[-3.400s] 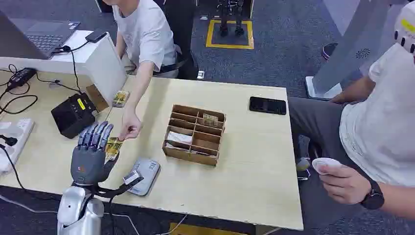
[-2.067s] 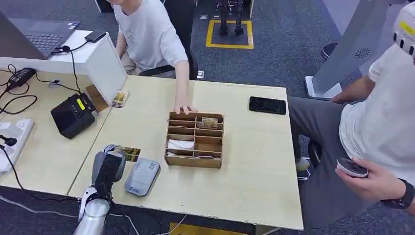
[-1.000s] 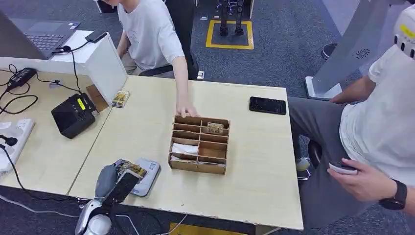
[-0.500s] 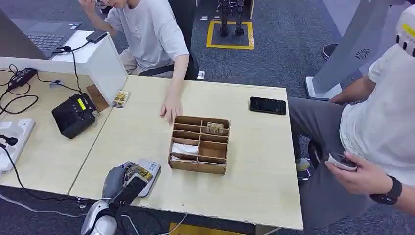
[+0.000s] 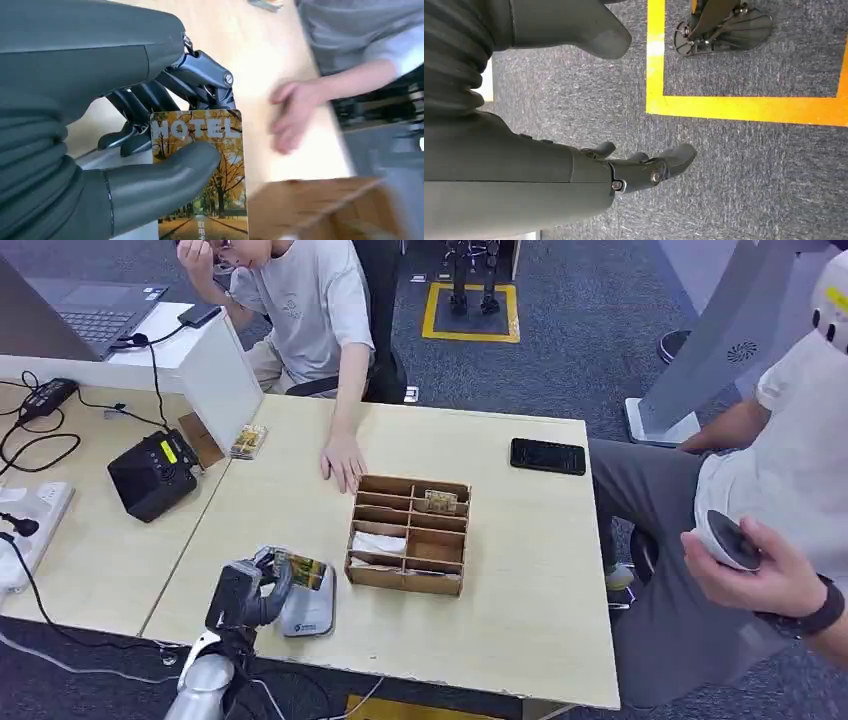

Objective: Pass the card to the sensor for recognition and then transmit it.

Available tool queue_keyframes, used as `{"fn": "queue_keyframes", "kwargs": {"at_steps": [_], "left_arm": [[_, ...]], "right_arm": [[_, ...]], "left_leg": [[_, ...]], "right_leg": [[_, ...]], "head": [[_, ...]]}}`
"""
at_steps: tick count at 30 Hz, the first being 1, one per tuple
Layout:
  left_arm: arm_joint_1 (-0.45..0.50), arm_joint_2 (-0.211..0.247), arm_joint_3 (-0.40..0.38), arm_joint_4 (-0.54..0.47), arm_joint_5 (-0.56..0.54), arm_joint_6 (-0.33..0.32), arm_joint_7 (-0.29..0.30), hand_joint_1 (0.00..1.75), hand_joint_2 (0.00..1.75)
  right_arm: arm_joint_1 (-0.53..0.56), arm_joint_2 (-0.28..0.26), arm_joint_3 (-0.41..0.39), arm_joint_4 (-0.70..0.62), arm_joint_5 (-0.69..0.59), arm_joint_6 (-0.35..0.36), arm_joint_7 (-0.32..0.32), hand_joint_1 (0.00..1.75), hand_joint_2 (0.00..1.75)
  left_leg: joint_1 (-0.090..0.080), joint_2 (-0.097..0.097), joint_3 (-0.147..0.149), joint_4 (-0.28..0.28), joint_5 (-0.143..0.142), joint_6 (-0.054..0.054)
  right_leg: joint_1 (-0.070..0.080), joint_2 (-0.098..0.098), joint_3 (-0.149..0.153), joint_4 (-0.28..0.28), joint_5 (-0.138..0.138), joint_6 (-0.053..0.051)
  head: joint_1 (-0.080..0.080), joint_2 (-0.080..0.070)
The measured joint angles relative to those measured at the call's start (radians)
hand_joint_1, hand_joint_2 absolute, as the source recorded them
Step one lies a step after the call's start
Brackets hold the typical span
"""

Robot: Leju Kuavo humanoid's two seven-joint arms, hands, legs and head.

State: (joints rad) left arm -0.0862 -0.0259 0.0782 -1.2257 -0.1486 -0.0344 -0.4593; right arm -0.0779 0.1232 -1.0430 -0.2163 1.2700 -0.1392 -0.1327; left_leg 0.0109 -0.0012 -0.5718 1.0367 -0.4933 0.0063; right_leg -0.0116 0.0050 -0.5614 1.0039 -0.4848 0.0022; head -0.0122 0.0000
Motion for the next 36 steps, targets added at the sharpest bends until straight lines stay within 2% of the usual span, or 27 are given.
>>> {"fn": "queue_keyframes", "kwargs": {"at_steps": [4, 7, 11, 12, 14, 16, 18, 22, 24, 26, 28, 30, 32, 36], "left_arm": [[-0.127, 0.041, 0.064, -0.019, 0.168, -0.035, 0.059, 1.75, 1.75], [-0.223, 0.081, 0.092, -0.009, 0.168, -0.004, 0.070, 1.75, 1.75], [-0.305, 0.107, 0.102, 0.023, 0.066, 0.107, 0.034, 1.75, 1.75], [-0.320, 0.111, 0.102, 0.031, 0.000, 0.173, 0.008, 1.75, 1.75], [-0.332, 0.116, 0.102, 0.038, -0.073, 0.247, -0.014, 1.75, 1.75], [-0.344, 0.119, 0.102, 0.057, -0.220, 0.380, -0.034, 1.75, 1.75], [-0.359, 0.124, 0.102, 0.089, -0.318, 0.460, -0.049, 1.75, 1.75], [-0.368, 0.128, 0.102, 0.125, -0.339, 0.477, -0.057, 1.75, 1.75], [-0.372, 0.131, 0.102, 0.137, -0.374, 0.511, -0.058, 1.75, 1.75], [-0.377, 0.134, 0.100, 0.155, -0.485, 0.607, -0.058, 1.75, 1.75], [-0.381, 0.138, 0.099, 0.181, -0.695, 0.689, -0.044, 1.75, 1.75], [-0.380, 0.129, 0.124, 0.187, -1.020, 0.722, -0.042, 1.75, 1.75], [-0.377, 0.109, 0.158, 0.192, -1.197, 0.724, -0.064, 1.75, 1.75], [-0.373, 0.079, 0.192, 0.197, -1.219, 0.724, -0.074, 1.75, 1.75]], "right_arm": [[-0.001, 0.000, 0.003, 0.000, 0.020, 0.002, 0.010, 0.00, 1.75], [-0.002, 0.000, 0.006, 0.000, 0.026, 0.005, 0.019, 0.00, 1.75], [-0.003, 0.000, 0.014, 0.000, 0.038, 0.011, 0.019, 0.00, 1.75], [-0.003, 0.000, 0.017, 0.000, 0.039, 0.018, 0.019, 0.00, 1.75], [-0.004, 0.000, 0.022, 0.000, 0.048, 0.020, 0.019, 0.00, 1.75], [-0.006, 0.000, 0.028, 0.000, 0.060, 0.021, 0.019, 0.00, 1.75], [-0.008, 0.000, 0.034, 0.000, 0.069, 0.022, 0.019, 0.00, 1.75], [-0.009, 0.000, 0.042, 0.000, 0.071, 0.022, 0.019, 0.00, 1.75], [-0.010, 0.000, 0.045, 0.000, 0.072, 0.022, 0.018, 0.00, 1.75], [-0.010, 0.000, 0.048, 0.000, 0.074, 0.022, 0.016, 0.00, 1.75], [-0.010, 0.000, 0.053, 0.000, 0.082, 0.022, 0.016, 0.00, 1.75], [-0.010, 0.000, 0.058, 0.000, 0.092, 0.023, 0.016, 0.00, 1.75], [-0.013, 0.000, 0.061, 0.000, 0.092, 0.024, 0.016, 0.00, 1.75], [-0.012, 0.000, 0.065, 0.000, 0.092, 0.023, 0.016, 0.00, 1.75]], "left_leg": [[0.000, 0.000, 0.000, 0.000, 0.001, -0.001], [0.001, 0.000, 0.000, 0.000, 0.001, -0.001], [0.001, 0.000, 0.000, 0.000, 0.002, -0.002], [0.001, 0.000, 0.000, 0.000, 0.002, -0.002], [0.001, 0.000, -0.001, 0.000, 0.002, -0.002], [0.000, 0.000, -0.001, 0.000, 0.002, -0.002], [0.000, 0.000, -0.001, 0.000, 0.002, -0.002], [0.000, 0.001, -0.001, 0.000, 0.002, -0.002], [0.000, 0.001, -0.001, 0.000, 0.002, -0.002], [0.000, 0.001, -0.001, 0.000, 0.002, -0.002], [0.000, 0.001, -0.001, 0.000, 0.002, -0.002], [0.000, 0.000, -0.002, 0.000, 0.002, -0.002], [0.000, 0.000, -0.002, 0.000, 0.002, -0.002], [0.000, 0.001, -0.002, 0.000, 0.001, -0.002]], "right_leg": [[0.000, 0.000, -0.001, 0.000, 0.001, -0.001], [0.001, 0.000, -0.001, 0.001, 0.001, -0.001], [0.001, 0.000, -0.001, 0.001, 0.001, -0.001], [0.001, 0.000, -0.001, 0.001, 0.001, -0.001], [0.001, 0.000, -0.001, 0.001, 0.001, -0.001], [0.001, 0.000, -0.002, 0.000, 0.001, -0.001], [0.001, 0.000, -0.002, 0.000, 0.001, -0.001], [0.001, 0.001, -0.002, 0.000, 0.001, -0.001], [0.001, 0.001, -0.002, 0.000, 0.001, -0.001], [0.001, 0.001, -0.002, 0.000, 0.001, -0.001], [0.001, 0.001, -0.002, 0.000, 0.001, -0.001], [0.001, 0.000, -0.002, 0.000, 0.001, -0.001], [0.001, 0.001, -0.002, 0.000, 0.001, -0.001], [0.001, 0.001, -0.003, 0.000, 0.001, -0.001]], "head": [[0.000, 0.000], [0.000, 0.000], [0.000, 0.000], [0.000, 0.000], [0.000, 0.000], [0.000, 0.000], [0.000, 0.000], [0.000, 0.000], [0.000, 0.000], [0.000, 0.000], [-0.001, 0.000], [0.000, 0.000], [0.000, 0.000], [0.000, 0.000]]}}
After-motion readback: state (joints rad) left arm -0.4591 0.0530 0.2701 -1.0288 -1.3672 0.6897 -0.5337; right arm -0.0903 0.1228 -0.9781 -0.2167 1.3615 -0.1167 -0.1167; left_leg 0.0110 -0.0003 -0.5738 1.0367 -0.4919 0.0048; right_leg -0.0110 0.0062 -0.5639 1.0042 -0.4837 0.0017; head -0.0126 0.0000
